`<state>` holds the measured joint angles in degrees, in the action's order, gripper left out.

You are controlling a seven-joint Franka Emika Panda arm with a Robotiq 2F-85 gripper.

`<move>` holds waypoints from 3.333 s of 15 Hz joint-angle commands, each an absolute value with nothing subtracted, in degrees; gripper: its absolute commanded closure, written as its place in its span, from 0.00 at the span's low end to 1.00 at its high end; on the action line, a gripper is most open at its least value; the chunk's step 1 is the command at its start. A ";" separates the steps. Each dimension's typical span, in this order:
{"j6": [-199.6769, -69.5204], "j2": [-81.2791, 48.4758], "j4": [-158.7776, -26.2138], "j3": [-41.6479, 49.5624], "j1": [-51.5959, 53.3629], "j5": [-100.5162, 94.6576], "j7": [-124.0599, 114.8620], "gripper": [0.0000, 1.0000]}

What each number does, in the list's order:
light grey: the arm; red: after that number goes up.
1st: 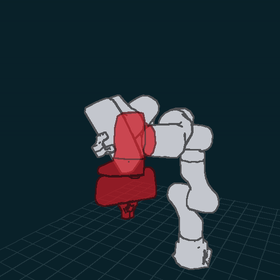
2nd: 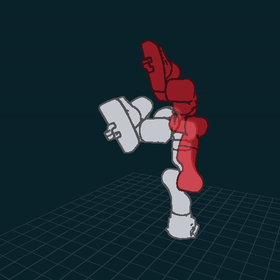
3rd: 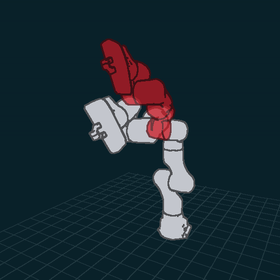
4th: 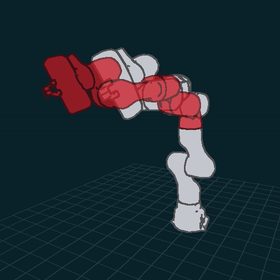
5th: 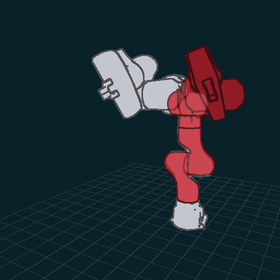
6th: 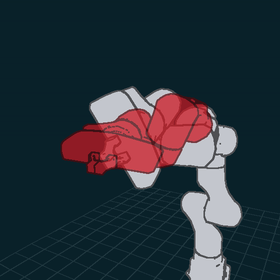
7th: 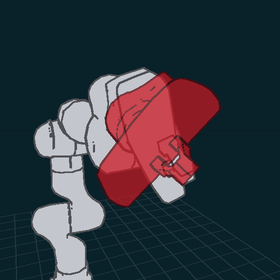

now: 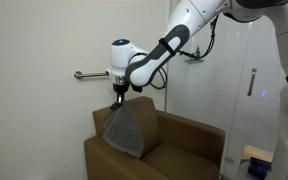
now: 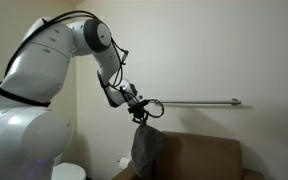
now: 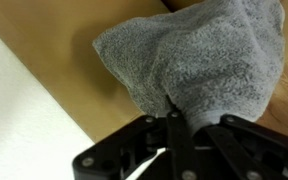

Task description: Put the towel on the left arm of the couch

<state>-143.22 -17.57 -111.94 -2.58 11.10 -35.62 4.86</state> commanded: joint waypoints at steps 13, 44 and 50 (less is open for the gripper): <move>-143.95 -40.08 -95.55 -7.64 11.18 -29.46 22.84 0.96; -133.03 -52.60 -77.29 -10.16 15.57 -24.72 40.89 0.00; -136.47 -45.93 -83.44 -7.37 18.31 -28.70 37.85 0.00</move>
<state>-134.48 -51.72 -76.77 -9.25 17.08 -26.30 39.10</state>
